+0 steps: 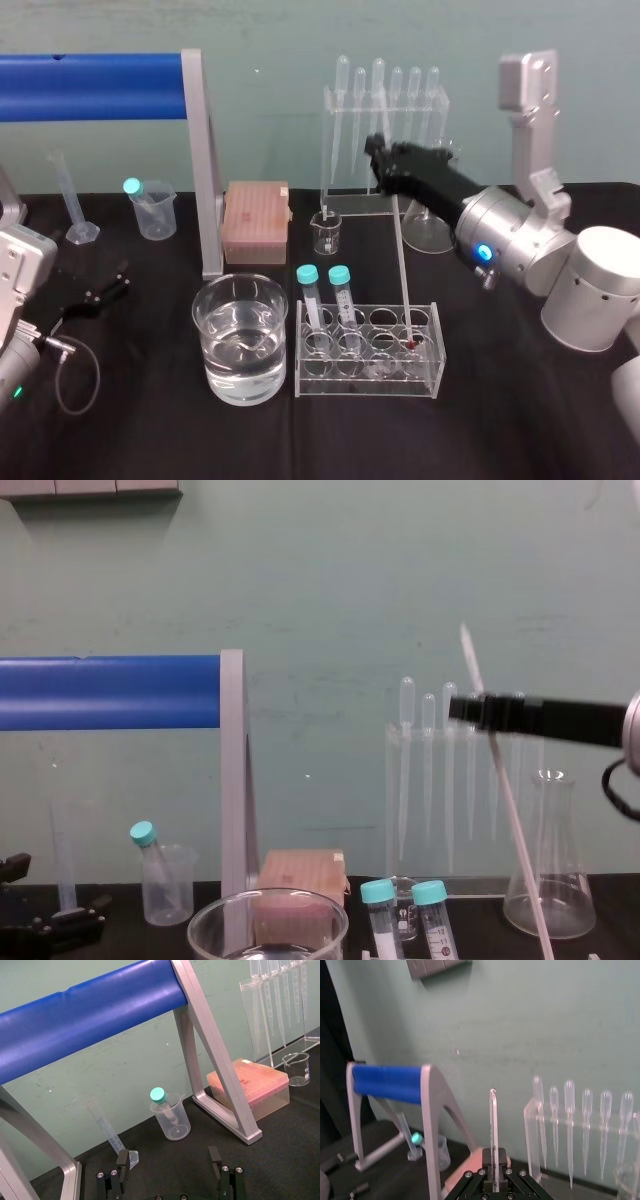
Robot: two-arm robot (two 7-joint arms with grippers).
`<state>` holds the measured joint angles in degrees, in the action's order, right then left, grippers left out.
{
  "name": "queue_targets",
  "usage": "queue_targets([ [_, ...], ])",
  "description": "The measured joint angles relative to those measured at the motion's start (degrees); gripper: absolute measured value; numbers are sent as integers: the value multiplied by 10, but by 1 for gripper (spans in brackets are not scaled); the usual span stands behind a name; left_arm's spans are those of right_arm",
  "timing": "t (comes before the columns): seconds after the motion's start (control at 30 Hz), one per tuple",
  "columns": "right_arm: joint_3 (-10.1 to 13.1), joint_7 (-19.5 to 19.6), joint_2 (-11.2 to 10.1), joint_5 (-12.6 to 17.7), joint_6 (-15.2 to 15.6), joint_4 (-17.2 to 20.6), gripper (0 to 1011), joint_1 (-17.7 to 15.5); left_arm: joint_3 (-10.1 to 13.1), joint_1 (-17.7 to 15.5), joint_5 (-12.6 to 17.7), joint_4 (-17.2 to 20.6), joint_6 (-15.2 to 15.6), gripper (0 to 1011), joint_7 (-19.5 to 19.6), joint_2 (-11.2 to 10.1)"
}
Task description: Hold the thermometer with one hand and immerse one end into the beaker, then reinsert it into the test tube rack.
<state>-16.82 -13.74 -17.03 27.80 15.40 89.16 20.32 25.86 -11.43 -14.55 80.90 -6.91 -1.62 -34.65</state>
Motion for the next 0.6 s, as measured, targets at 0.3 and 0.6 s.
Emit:
queue_targets([
  [0.3, 18, -24, -7, 33, -45, 27, 55, 4, 0, 0, 0, 0, 0, 1008, 0, 0],
  [0.6, 26, -58, -9, 58, -118, 47, 55, 18, 0, 0, 0, 0, 0, 1008, 0, 0],
])
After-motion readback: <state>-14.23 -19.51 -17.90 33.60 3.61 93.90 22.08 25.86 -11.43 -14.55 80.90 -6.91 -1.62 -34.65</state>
